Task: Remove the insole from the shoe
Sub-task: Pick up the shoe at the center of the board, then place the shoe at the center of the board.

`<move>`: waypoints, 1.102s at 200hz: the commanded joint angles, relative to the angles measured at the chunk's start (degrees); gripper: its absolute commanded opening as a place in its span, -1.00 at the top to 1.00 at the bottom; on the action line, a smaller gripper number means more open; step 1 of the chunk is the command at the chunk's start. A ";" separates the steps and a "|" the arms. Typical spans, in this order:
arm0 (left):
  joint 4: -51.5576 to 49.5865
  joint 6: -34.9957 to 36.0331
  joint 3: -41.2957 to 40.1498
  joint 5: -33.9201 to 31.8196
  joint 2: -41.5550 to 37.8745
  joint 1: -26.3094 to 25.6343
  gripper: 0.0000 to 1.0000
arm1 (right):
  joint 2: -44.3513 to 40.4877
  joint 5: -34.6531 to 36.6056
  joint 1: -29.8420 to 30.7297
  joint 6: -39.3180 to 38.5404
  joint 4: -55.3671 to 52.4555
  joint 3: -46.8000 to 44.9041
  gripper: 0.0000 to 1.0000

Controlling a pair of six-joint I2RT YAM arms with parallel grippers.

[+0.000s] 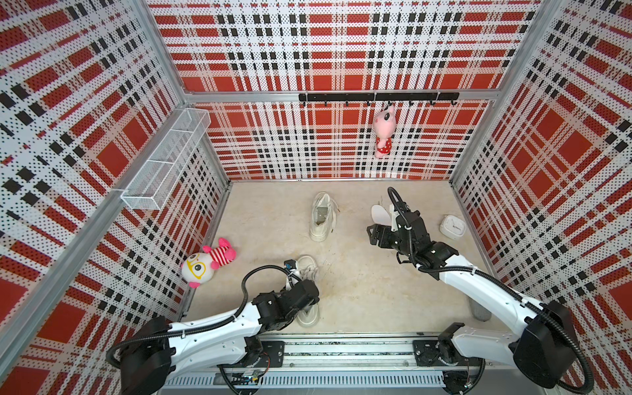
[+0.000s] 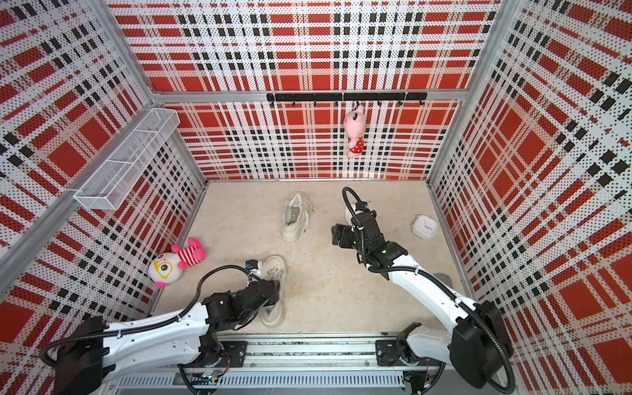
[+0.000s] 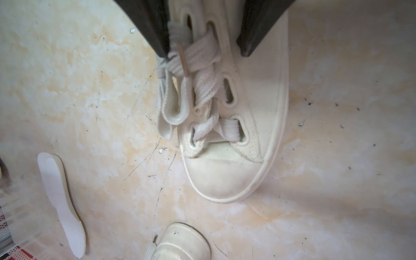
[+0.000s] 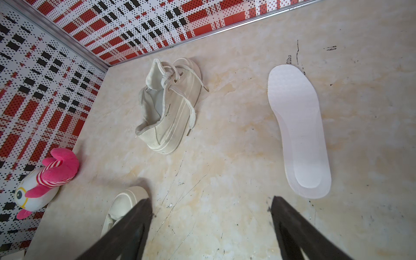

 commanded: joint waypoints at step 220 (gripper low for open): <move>29.41 11.80 17.57 2.75 23.09 1.13 1.00 | -12.27 4.12 -2.25 -0.07 -3.65 -3.44 -0.71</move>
